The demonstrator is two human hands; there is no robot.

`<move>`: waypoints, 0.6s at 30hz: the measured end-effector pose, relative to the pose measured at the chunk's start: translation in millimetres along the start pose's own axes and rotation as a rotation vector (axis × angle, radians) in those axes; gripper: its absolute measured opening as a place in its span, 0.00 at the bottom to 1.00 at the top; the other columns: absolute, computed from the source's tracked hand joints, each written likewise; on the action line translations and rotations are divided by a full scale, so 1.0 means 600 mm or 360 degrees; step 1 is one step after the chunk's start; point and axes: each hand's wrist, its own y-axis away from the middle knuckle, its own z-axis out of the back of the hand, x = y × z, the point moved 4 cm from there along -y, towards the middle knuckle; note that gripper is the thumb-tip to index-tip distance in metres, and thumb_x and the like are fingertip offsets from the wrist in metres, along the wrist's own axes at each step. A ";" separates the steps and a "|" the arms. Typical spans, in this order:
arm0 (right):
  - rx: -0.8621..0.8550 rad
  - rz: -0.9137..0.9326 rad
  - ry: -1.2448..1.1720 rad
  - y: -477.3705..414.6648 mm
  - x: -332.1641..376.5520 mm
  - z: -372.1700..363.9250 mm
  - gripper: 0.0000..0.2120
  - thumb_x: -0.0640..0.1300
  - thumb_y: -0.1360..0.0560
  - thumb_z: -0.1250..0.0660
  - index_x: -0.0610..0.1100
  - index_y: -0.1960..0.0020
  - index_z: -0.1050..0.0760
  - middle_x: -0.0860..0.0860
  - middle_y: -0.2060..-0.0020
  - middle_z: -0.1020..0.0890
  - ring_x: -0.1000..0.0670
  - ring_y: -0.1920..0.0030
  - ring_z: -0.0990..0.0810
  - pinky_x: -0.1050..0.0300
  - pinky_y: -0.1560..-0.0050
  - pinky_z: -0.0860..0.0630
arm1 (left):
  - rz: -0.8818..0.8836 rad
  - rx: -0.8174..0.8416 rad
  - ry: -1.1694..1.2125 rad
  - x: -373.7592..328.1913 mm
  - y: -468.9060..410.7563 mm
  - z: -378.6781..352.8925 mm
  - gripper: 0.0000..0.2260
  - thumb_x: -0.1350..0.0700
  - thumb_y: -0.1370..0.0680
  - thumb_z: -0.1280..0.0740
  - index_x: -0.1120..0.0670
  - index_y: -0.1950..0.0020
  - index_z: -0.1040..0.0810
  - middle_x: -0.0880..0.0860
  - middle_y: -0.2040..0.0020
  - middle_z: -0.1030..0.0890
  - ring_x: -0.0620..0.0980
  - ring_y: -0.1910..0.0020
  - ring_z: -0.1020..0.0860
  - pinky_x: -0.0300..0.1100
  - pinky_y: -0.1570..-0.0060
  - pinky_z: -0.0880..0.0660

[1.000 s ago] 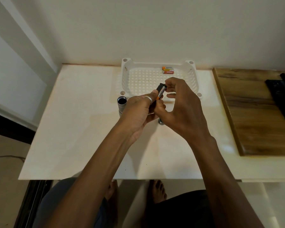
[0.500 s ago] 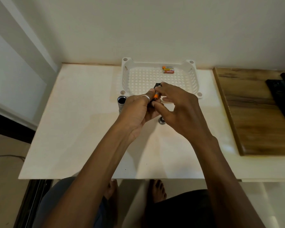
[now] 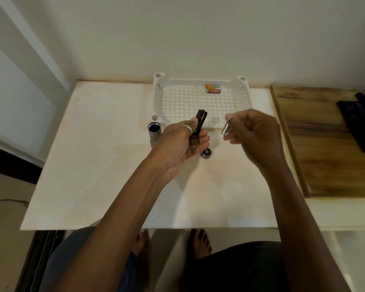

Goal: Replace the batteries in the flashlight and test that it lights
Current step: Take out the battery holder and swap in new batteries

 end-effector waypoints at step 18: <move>-0.0028 -0.0021 0.0344 -0.002 -0.012 -0.022 0.17 0.54 0.17 0.36 0.45 0.56 0.16 0.54 0.65 0.14 0.56 0.65 0.14 0.49 0.56 0.16 | 0.0035 -0.0022 -0.0077 0.002 -0.001 0.003 0.16 0.52 0.13 0.43 0.59 0.45 0.19 0.51 0.62 0.12 0.46 0.62 0.13 0.40 0.64 0.17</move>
